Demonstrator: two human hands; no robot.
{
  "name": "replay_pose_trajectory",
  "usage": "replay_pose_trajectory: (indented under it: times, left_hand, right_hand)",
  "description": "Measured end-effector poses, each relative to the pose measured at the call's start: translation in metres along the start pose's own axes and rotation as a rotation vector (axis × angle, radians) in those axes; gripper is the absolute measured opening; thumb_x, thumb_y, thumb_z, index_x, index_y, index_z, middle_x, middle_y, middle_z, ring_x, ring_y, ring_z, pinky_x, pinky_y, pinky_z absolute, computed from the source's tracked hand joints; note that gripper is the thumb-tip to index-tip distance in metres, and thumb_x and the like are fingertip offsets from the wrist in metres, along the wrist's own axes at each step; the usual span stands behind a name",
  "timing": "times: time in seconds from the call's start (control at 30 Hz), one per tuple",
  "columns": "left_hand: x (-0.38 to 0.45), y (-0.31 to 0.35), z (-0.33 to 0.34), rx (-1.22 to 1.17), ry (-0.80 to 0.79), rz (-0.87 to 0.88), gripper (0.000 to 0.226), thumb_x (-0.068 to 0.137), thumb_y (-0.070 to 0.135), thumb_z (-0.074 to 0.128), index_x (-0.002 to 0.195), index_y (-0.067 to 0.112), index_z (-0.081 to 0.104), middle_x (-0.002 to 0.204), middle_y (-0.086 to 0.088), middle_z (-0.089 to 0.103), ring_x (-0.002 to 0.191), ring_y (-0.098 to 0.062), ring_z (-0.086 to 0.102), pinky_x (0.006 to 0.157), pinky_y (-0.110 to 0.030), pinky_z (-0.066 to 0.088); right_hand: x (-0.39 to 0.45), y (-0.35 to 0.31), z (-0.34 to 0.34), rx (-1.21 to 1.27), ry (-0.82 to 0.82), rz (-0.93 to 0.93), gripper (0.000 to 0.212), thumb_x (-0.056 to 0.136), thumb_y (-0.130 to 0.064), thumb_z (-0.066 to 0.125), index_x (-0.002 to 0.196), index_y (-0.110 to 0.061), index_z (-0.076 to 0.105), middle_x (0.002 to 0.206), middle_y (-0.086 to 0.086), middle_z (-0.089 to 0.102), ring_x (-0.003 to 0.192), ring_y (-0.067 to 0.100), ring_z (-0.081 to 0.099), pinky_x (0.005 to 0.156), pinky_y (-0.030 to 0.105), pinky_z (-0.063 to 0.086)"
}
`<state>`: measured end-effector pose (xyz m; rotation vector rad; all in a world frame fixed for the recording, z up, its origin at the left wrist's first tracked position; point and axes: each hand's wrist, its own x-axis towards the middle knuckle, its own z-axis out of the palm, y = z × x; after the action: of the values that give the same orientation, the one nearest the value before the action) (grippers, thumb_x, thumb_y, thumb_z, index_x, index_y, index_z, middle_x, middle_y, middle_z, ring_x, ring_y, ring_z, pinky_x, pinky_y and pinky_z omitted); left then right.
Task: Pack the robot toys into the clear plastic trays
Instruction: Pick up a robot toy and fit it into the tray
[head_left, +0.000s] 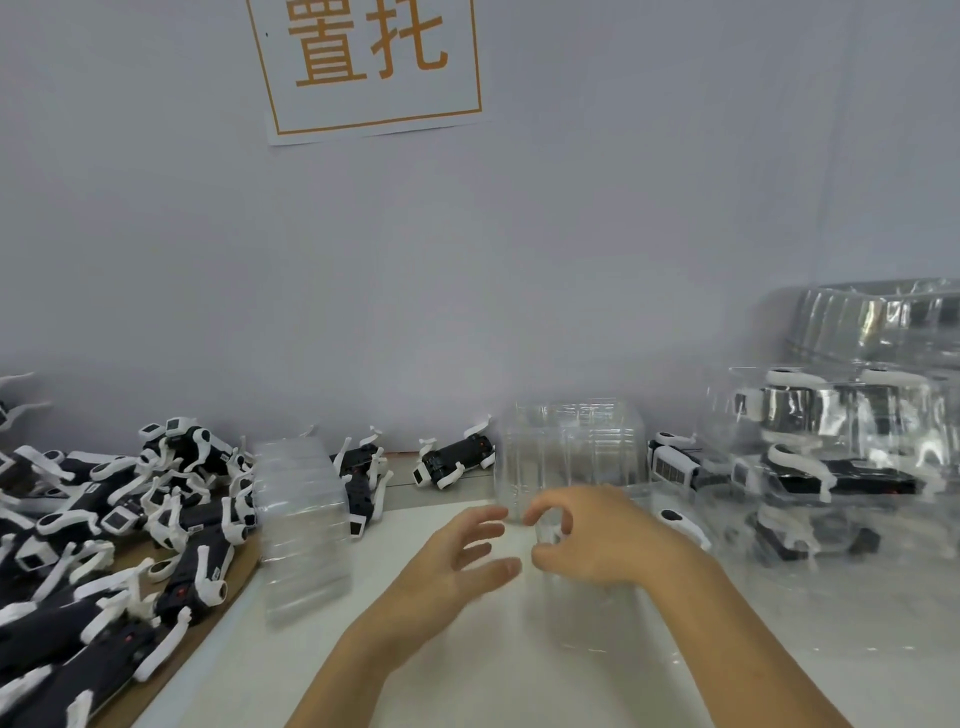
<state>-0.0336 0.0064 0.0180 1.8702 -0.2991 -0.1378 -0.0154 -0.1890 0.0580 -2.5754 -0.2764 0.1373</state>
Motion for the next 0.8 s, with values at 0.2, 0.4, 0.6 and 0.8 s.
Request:
replay_pose_trajectory:
  times: [0.2,0.4,0.6,0.8]
  left_hand:
    - [0.031,0.009,0.009,0.297,0.296,0.192,0.033,0.095,0.023,0.064,0.124,0.035,0.056,0.126,0.022,0.055,0.121,-0.001,0.051,0.097,-0.018,0.041]
    - [0.088,0.039,0.022,0.64,0.285,0.358,0.053,0.094,0.016,0.061,0.143,0.019,0.042,0.148,0.004,0.04,0.138,-0.018,0.032,0.112,-0.029,0.028]
    - [0.13,0.058,0.032,1.103,0.079,0.214,0.046,0.101,0.028,0.05,0.145,0.025,0.037,0.146,0.003,0.045,0.139,-0.023,0.034,0.112,-0.051,0.022]
    - [0.141,0.061,0.035,0.908,0.288,0.22,0.028,0.092,0.004,0.053,0.098,0.028,0.065,0.099,0.009,0.069,0.105,-0.015,0.057,0.091,-0.035,0.023]
  right_hand:
    - [-0.012,0.033,-0.038,-0.003,-0.045,0.123,0.032,0.077,-0.031,0.069,0.104,-0.045,0.062,0.094,-0.018,0.053,0.076,0.006,0.065,0.066,0.019,0.049]
    - [-0.028,0.071,-0.066,0.063,-0.038,0.247,0.032,0.074,-0.02,0.074,0.097,-0.039,0.066,0.096,0.008,0.071,0.061,0.015,0.066,0.063,0.028,0.056]
    - [-0.025,0.068,-0.063,0.061,-0.023,0.233,0.03,0.077,-0.016,0.072,0.098,-0.037,0.065,0.091,0.004,0.066,0.063,0.016,0.064,0.065,0.027,0.055]
    - [-0.023,0.057,-0.061,0.016,0.079,0.135,0.021,0.087,-0.027,0.068,0.103,-0.039,0.064,0.096,-0.011,0.051,0.068,0.009,0.06,0.059,0.019,0.051]
